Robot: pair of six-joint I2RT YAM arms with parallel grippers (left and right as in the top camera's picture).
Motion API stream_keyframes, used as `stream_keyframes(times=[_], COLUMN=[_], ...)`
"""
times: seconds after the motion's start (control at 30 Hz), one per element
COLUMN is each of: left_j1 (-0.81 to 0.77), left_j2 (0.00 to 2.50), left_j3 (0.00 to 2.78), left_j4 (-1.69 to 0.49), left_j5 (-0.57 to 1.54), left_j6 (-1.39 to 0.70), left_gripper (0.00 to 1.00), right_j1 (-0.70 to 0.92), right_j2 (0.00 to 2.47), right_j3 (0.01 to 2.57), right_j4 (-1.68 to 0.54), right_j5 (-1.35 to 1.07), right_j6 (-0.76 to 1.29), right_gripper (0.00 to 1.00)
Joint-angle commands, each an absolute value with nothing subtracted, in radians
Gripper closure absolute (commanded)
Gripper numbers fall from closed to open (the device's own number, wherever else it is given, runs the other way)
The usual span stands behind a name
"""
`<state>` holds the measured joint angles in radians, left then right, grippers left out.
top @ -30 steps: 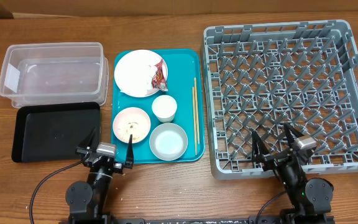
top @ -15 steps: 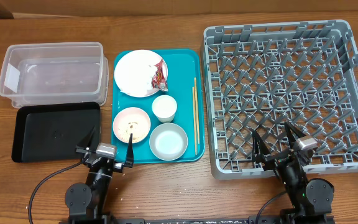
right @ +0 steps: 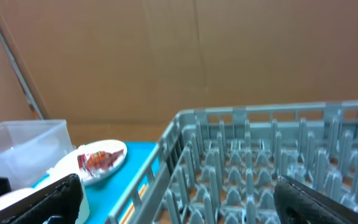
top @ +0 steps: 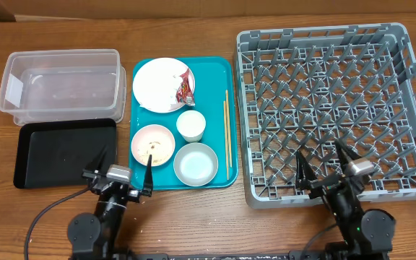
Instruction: Sort waste into correct bins and load items into the dishwasher
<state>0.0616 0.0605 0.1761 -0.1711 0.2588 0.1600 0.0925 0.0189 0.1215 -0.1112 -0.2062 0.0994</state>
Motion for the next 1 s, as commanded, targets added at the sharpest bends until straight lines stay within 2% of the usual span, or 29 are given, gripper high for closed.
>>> stream_keyframes(times=[0.0, 0.23, 0.5, 0.67, 0.73, 0.9, 0.97], left_j1=[0.069, 0.059, -0.017, -0.105, -0.145, -0.160, -0.158], left_j2=[0.158, 0.435, 0.883, 1.228, 1.454, 1.775, 1.861], left_j3=[0.314, 0.590, 1.043, 1.420, 1.679, 2.042, 2.108], left_j4=[-0.210, -0.328, -0.553, -0.807, -1.008, -1.288, -1.320], left_j5=[0.263, 0.279, 0.262, 0.152, 0.093, 0.159, 0.189], left_j6=[0.152, 0.154, 0.154, 0.123, 0.103, 0.101, 0.100], left_gripper=[0.00, 0.00, 0.00, 0.00, 0.00, 0.00, 0.00], right_j1=[0.097, 0.097, 0.097, 0.097, 0.097, 0.097, 0.097], right_j2=[0.064, 0.222, 0.553, 0.803, 0.948, 1.141, 1.188], right_j3=[0.257, 0.482, 0.862, 1.105, 1.233, 1.369, 1.374], right_j4=[-0.164, -0.271, -0.598, -0.831, -0.955, -1.077, -1.080], right_j5=[-0.212, -0.212, -0.212, -0.212, -0.233, -0.270, -0.284], right_j6=[0.034, 0.022, 0.022, 0.023, 0.023, 0.027, 0.026], right_gripper=[0.00, 0.00, 0.00, 0.00, 0.00, 0.00, 0.00])
